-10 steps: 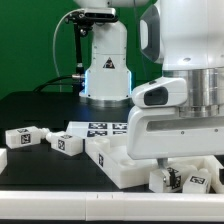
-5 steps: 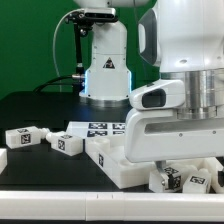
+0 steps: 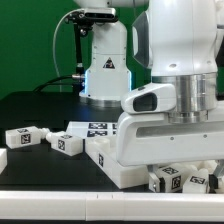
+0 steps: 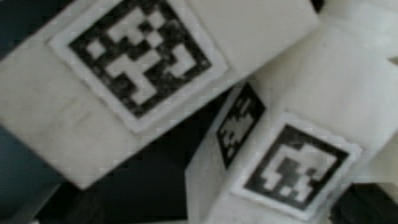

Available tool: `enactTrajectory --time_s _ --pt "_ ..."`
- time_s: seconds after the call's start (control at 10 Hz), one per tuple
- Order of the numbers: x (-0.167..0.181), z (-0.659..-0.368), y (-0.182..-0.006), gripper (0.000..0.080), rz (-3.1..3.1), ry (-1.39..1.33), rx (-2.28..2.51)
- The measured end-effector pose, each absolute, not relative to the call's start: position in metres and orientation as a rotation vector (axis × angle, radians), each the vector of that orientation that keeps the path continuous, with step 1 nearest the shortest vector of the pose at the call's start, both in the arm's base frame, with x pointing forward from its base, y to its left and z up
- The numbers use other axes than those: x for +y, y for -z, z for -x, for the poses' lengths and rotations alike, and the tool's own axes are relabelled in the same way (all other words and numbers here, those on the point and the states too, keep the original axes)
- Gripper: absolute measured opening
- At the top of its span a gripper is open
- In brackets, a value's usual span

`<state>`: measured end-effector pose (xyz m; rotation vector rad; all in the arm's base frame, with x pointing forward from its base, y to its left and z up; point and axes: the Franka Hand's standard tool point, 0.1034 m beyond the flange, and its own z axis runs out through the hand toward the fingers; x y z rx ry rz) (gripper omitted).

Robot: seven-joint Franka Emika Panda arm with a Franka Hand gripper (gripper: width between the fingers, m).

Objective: Assemble square table

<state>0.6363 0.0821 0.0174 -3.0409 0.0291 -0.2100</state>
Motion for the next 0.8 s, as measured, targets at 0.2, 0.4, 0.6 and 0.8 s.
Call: enactTrajectory --time_s 0.2,0.4,0.6,0.8 --pt "0.0824 -0.6363 -0.0156 0.0649 3.041 0.214 0.029" --pt "0.0825 -0.6362 -0.0154 0.0553 3.041 0.214 0.029" --pt "0.0828 -0.6363 -0.0154 0.0285 3.04 0.214 0.028" --pt "0.0845 -0.6365 -0.016 0.0286 3.039 0.213 0.03"
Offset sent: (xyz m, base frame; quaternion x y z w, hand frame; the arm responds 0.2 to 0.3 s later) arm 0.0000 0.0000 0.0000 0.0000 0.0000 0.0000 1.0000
